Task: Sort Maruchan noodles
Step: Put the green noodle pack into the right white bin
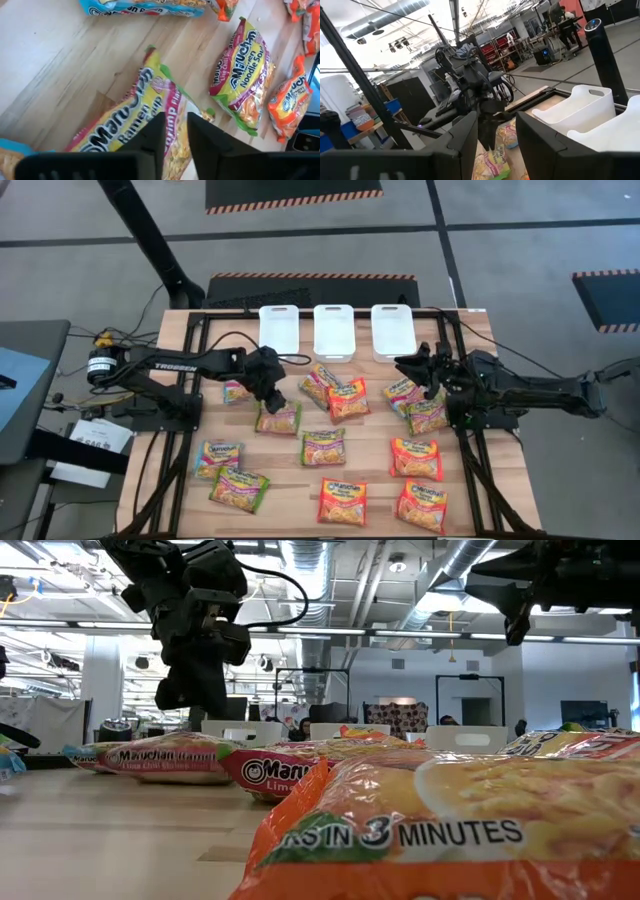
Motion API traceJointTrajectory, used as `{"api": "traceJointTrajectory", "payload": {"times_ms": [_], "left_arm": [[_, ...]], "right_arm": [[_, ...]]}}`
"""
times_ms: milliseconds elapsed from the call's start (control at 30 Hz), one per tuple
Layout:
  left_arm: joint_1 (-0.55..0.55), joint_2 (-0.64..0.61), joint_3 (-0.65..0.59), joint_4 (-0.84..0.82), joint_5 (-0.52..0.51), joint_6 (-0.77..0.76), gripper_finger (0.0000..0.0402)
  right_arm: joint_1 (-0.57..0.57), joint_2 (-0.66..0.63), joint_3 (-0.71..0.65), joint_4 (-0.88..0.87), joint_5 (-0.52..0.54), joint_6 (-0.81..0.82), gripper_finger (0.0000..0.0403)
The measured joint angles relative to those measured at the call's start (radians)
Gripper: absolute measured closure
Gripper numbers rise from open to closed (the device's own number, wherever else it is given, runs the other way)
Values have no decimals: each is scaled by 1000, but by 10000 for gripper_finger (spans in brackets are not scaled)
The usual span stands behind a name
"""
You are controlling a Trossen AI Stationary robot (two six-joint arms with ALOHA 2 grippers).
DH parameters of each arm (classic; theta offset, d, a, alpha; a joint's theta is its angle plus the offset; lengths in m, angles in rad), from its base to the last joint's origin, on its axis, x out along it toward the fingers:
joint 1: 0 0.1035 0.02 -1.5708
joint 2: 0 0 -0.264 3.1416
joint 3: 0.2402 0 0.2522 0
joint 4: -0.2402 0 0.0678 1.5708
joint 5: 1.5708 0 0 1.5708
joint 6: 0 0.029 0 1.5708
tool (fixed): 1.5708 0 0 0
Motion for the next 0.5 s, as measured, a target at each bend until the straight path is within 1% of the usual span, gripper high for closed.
{"api": "traceJointTrajectory", "payload": {"times_ms": [167, 233, 367, 500], "left_arm": [[1, 0, 0, 0, -81, 28, 278], [7, 0, 0, 0, -84, 28, 261], [28, 0, 0, 0, -50, 16, 240], [64, 0, 0, 2, 29, 10, 233]], "right_arm": [[0, 0, 0, 0, 0, 0, 243], [0, 0, 0, 0, 0, 0, 243], [0, 0, 0, 0, 0, -29, 243], [0, 0, 0, 0, 0, -47, 239]]}}
